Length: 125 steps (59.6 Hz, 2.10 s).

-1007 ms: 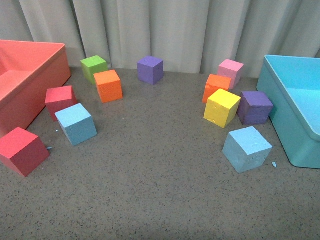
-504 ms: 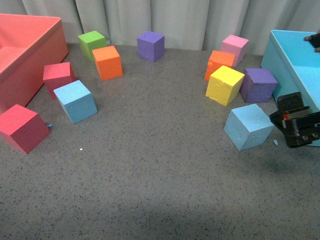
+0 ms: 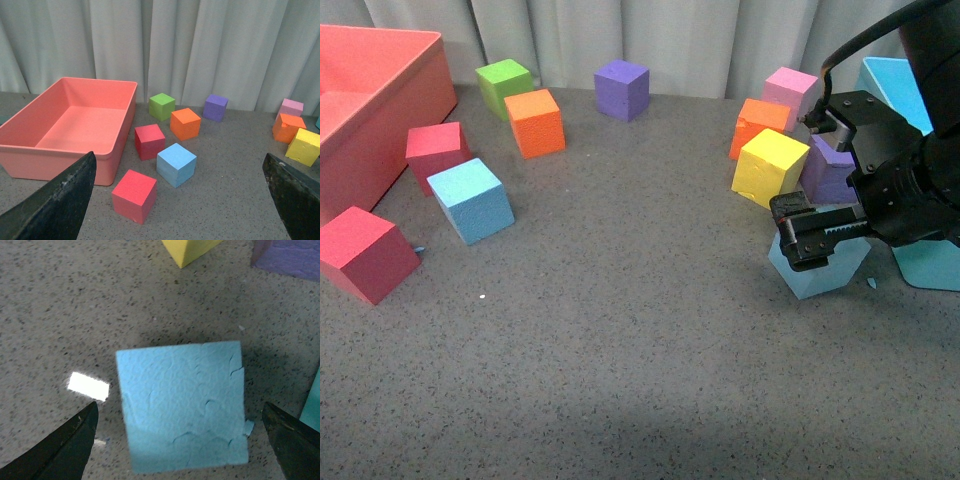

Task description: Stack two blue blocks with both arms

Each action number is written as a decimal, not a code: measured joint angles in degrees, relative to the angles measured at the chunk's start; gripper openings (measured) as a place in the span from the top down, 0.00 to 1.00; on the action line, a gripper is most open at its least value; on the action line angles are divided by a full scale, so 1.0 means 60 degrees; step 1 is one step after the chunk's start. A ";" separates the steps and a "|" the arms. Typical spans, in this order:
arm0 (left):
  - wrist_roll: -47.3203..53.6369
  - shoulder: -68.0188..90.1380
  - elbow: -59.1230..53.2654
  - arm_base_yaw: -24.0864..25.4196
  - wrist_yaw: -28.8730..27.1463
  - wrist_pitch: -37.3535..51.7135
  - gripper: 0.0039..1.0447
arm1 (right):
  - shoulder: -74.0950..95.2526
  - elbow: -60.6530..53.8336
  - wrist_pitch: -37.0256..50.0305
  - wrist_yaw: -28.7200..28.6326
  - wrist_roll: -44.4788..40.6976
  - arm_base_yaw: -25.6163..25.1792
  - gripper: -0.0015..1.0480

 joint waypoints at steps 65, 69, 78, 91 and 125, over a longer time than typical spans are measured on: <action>0.0000 0.0000 0.0000 0.0004 0.0000 0.0000 0.06 | 0.1574 0.3351 -0.2401 0.0328 0.2856 0.2029 0.55; 0.0000 0.0004 0.0000 0.0000 0.0000 0.0000 0.06 | 0.2025 0.3974 -0.2714 0.0433 0.3158 0.2266 0.55; 0.0000 0.0004 0.0000 0.0004 0.0000 0.0000 0.06 | 0.2852 0.5264 -0.3355 0.0550 0.3767 0.2663 0.55; 0.0000 0.0000 0.0000 0.0000 0.0000 0.0000 0.06 | 0.3821 0.6998 -0.4324 0.0790 0.4393 0.3089 0.55; 0.0000 0.0000 0.0000 0.0000 0.0000 0.0000 0.06 | 0.4397 0.7581 -0.4554 0.0783 0.4881 0.3264 0.22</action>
